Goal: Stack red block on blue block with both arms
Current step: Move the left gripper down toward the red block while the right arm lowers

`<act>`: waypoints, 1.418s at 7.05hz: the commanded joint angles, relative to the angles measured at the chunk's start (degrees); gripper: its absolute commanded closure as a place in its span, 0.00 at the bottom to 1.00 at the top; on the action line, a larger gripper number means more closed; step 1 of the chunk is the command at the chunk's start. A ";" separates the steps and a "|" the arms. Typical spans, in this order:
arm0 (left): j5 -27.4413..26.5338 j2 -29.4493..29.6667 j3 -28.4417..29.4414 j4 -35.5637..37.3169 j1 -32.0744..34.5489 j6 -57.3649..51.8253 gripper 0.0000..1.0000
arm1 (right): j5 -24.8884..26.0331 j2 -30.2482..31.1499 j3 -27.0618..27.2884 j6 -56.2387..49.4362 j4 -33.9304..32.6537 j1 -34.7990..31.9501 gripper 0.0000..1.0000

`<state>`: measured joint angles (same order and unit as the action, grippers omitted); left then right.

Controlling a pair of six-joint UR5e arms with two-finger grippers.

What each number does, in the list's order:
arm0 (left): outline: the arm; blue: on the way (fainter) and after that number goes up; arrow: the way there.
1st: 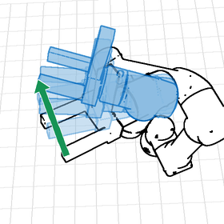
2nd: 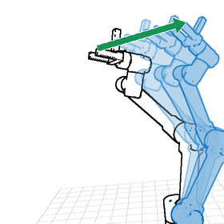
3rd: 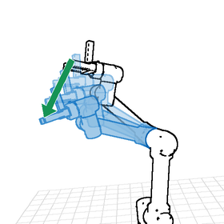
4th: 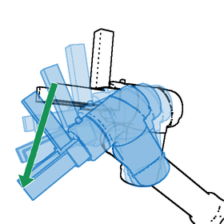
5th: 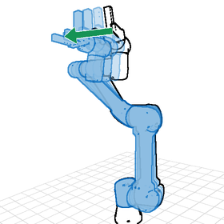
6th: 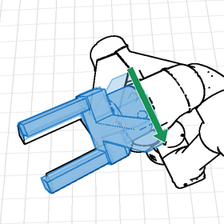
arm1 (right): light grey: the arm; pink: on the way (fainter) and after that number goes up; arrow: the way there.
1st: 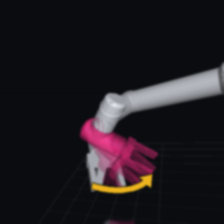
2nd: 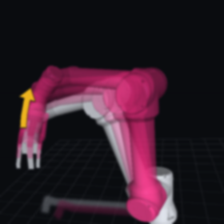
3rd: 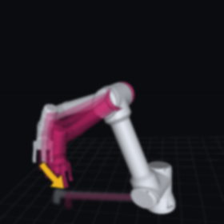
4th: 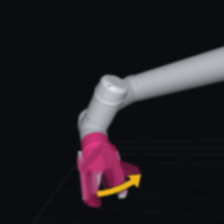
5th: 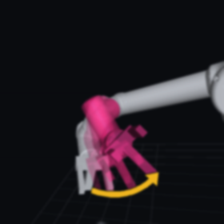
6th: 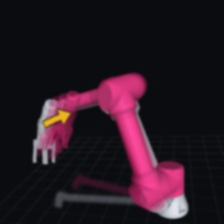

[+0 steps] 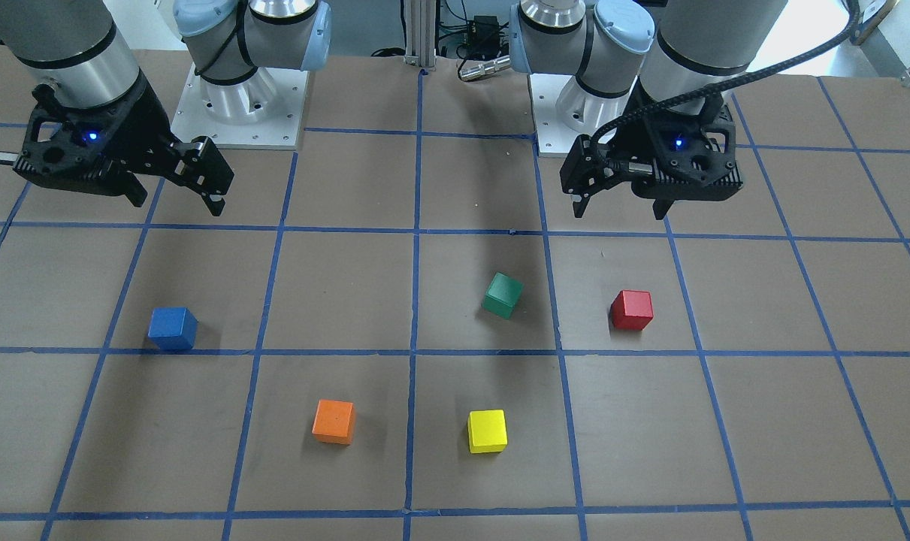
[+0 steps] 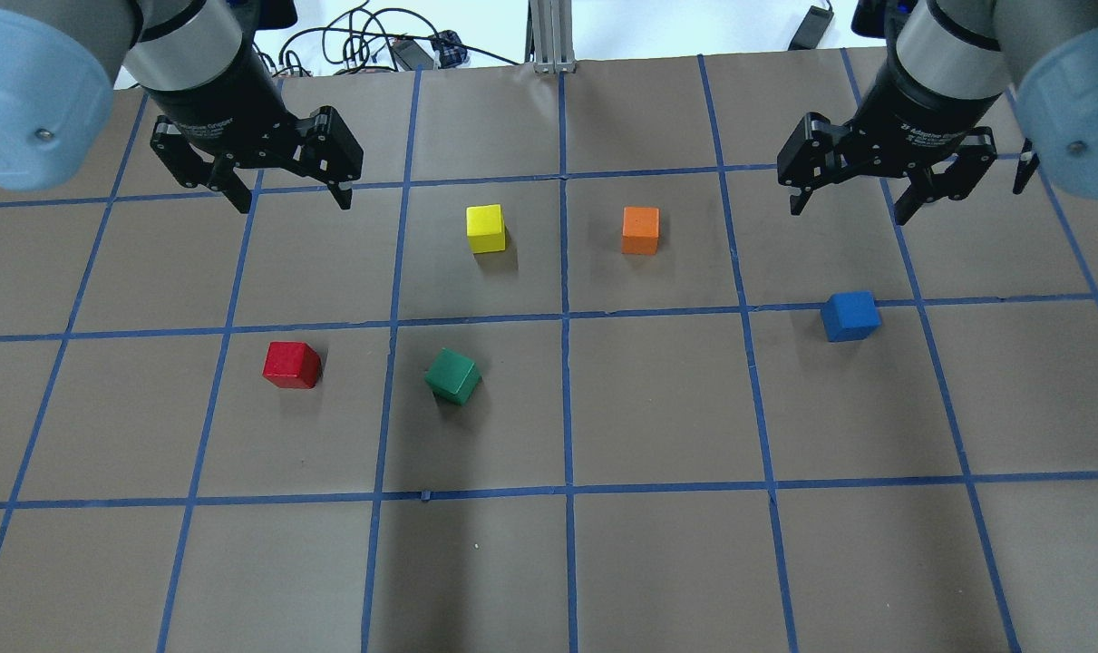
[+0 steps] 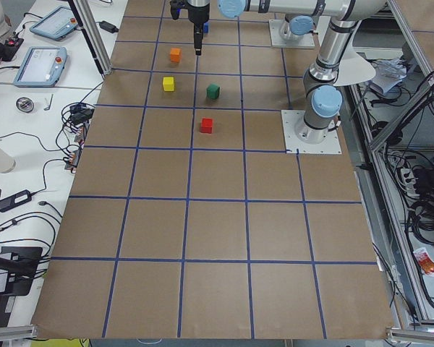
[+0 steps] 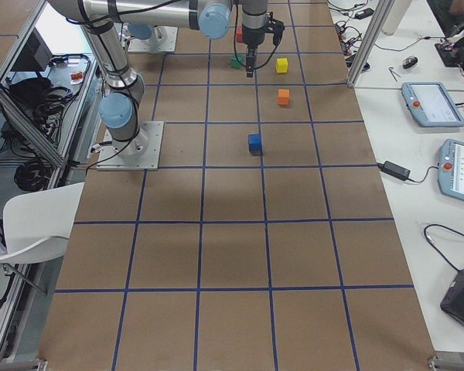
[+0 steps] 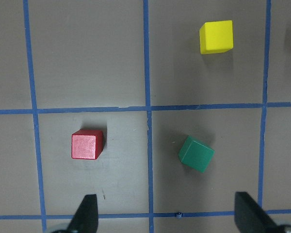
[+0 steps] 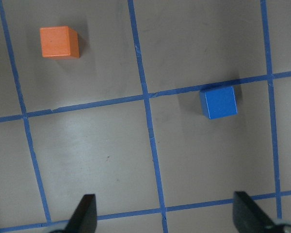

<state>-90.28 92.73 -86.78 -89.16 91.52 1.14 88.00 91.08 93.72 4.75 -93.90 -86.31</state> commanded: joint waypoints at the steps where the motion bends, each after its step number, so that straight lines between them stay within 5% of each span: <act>1: -0.07 -0.09 -0.31 -0.05 0.32 0.00 0.00 | 0.76 0.24 -0.38 -0.09 0.30 0.00 0.00; 6: -0.42 0.96 -5.22 0.82 -1.77 -0.96 0.00 | -0.02 3.92 -1.87 0.09 12.65 -0.61 0.00; 10: -0.77 6.23 -9.79 3.90 -11.45 -9.40 0.00 | -0.03 9.46 -0.92 0.44 14.35 -0.79 0.00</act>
<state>-90.92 97.37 -94.82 -86.30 81.47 -6.99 87.92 98.73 91.95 5.10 -80.39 -87.07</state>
